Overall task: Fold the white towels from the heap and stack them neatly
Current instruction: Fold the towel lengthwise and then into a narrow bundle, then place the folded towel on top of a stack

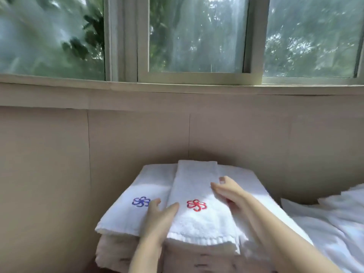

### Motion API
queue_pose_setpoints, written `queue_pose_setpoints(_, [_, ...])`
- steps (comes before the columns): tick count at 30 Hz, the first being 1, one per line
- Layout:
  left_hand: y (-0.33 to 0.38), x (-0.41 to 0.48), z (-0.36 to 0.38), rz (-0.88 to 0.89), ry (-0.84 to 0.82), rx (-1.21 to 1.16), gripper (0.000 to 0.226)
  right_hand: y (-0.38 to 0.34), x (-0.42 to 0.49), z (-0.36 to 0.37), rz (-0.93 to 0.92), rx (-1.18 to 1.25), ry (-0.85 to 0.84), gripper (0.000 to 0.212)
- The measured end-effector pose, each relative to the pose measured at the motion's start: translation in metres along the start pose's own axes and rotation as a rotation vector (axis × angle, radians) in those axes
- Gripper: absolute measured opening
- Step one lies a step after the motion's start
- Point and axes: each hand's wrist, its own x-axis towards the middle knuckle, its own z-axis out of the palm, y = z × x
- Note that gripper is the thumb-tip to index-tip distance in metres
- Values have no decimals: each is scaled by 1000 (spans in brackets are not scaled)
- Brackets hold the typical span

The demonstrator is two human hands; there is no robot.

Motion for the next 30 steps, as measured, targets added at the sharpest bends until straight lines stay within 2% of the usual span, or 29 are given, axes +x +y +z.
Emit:
queue_pose_setpoints(5, [5, -8, -4, -1, -157, 13, 50, -11, 33, 0, 27, 89, -45, 64])
queue_pose_setpoints(8, [10, -8, -9, 30, -224, 67, 46, -20, 52, -1, -1, -16, -57, 47])
queue_pose_setpoints(10, [12, -9, -10, 42, -232, 85, 44, -20, 61, 0, -49, 30, 21, 45])
queue_pose_setpoints(13, [13, -10, -8, 88, -137, 161, 44, -10, 68, 11, -115, 143, 216, 55])
queue_pose_setpoints(16, [14, -12, -4, 137, -14, 313, 46, -2, 73, 22, -184, -80, 194, 54])
queue_pose_setpoints(19, [16, -13, -1, 220, 91, 475, 48, -6, 75, 21, -118, -204, 157, 55])
queue_pose_setpoints(23, [15, -11, 0, 219, 40, 650, 46, -13, 59, 20, -59, -311, 154, 54])
queue_pose_setpoints(25, [15, -11, -1, 205, 38, 737, 48, -17, 39, 21, -78, -433, 160, 45])
queue_pose_setpoints(28, [20, -16, 0, 283, 108, 851, 53, -20, -6, 21, -231, -604, 57, 33])
queue_pose_setpoints(30, [22, -20, 3, 429, 19, 889, 60, -19, -40, 18, -343, -636, -55, 32])
